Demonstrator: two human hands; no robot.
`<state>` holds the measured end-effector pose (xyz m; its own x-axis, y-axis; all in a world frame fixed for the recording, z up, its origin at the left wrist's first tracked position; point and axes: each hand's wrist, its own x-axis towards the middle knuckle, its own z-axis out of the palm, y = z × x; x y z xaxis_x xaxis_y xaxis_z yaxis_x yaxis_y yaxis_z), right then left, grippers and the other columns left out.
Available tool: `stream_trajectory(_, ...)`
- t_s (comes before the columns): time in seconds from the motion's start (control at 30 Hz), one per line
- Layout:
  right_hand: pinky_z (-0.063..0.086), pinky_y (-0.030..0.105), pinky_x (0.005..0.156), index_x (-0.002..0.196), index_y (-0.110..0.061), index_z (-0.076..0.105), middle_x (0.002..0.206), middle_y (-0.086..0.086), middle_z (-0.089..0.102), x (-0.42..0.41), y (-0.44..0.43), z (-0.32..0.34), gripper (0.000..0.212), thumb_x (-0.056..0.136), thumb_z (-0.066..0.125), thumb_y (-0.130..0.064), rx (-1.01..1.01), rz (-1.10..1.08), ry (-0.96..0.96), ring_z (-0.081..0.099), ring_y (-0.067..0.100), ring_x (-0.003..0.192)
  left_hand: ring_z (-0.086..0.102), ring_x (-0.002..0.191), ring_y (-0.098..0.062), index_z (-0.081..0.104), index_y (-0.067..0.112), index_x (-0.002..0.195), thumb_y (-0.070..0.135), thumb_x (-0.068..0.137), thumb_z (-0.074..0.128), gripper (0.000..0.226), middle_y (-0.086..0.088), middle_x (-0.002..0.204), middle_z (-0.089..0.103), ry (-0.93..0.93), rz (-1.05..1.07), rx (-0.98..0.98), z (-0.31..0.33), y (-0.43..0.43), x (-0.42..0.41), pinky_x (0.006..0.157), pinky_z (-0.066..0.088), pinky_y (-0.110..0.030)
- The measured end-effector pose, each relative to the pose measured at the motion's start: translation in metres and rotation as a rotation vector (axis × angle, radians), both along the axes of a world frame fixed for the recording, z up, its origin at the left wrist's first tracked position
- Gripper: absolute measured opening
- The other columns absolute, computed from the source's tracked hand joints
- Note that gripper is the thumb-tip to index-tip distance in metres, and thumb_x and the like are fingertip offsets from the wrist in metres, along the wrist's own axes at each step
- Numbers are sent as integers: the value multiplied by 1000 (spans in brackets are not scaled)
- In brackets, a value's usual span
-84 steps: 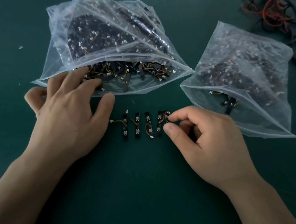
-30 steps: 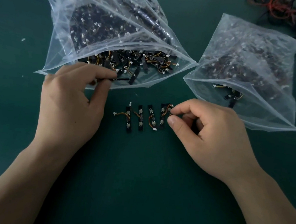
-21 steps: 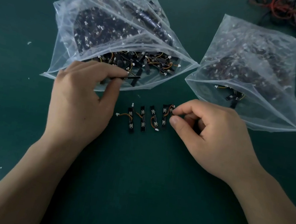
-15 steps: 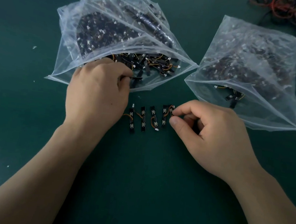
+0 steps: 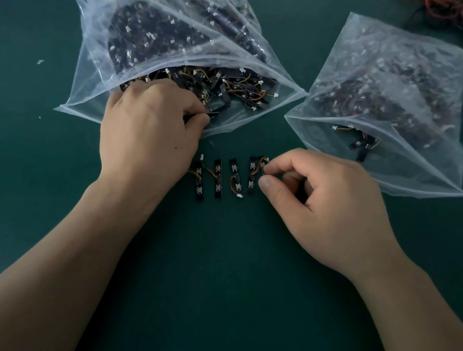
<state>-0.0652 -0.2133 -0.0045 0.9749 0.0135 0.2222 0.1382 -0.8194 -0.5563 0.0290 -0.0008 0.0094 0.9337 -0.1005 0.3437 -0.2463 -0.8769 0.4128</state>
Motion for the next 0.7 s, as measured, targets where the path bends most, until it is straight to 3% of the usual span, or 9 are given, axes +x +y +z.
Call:
stream_trajectory(0.1, 42, 25, 55, 98, -38, 72, 72, -17, 63, 1, 0, 0, 12, 94, 68, -49, 13, -2, -1, 59, 5, 69, 68, 96, -23, 82, 24, 104, 27, 98, 73, 11, 5, 101, 76, -28, -68, -55, -3, 4, 2, 96, 54, -47)
stream_trajectory(0.17, 41, 24, 54, 98, -37, 72, 72, -17, 64, 0, 0, 0, 11, 94, 69, -47, 18, 0, -7, 59, 4, 68, 66, 86, -12, 82, 23, 105, 26, 98, 74, 11, 9, 98, 75, -48, -115, -116, -2, 6, 3, 87, 55, -33)
stream_trajectory(0.23, 42, 25, 53, 98, -37, 73, 72, -17, 64, 0, 0, 0, 10, 95, 70, -46, 21, 4, -10, 59, 4, 67, 62, 78, 0, 81, 23, 105, 24, 97, 75, 11, 20, 91, 69, -67, -151, -220, 2, 7, 1, 77, 47, -12)
stream_trajectory(0.27, 43, 26, 53, 98, -37, 73, 73, -17, 65, 1, -1, 0, 10, 95, 69, -46, 30, 3, -9, 59, 4, 67, 62, 78, 2, 81, 22, 105, 24, 97, 75, 10, 26, 90, 66, -81, -177, -264, 4, 7, -3, 73, 45, -8)
stream_trajectory(0.37, 48, 29, 53, 98, -36, 74, 75, -18, 67, 2, -2, -1, 12, 97, 66, -45, 90, -3, -8, 62, 6, 66, 62, 87, 6, 80, 21, 102, 25, 98, 75, 7, 28, 98, 64, -137, -339, -271, 8, 8, -17, 77, 44, -11)
stream_trajectory(0.47, 40, 16, 53, 97, -31, 74, 73, -22, 66, 5, -5, -2, 12, 102, 64, -36, 208, -10, -21, 63, 10, 63, 66, 98, -2, 81, 19, 99, 25, 100, 74, 9, 13, 102, 71, -162, -567, -217, 7, 10, -36, 89, 52, -28)
stream_trajectory(0.57, 39, 22, 51, 93, -24, 74, 70, -10, 65, 6, -9, -2, 19, 106, 61, -31, 324, -18, -32, 59, 17, 58, 68, 92, -14, 82, 19, 96, 26, 99, 75, 10, 8, 103, 73, -157, -689, -204, 2, 8, -60, 84, 54, -41)
stream_trajectory(0.7, 42, 29, 55, 94, -21, 74, 65, 2, 61, 7, -9, 2, 27, 109, 53, -30, 428, -43, -68, 55, 17, 57, 65, 86, -21, 83, 23, 91, 29, 99, 77, 11, 10, 101, 74, -104, -795, -127, -4, 0, -75, 76, 49, -44)
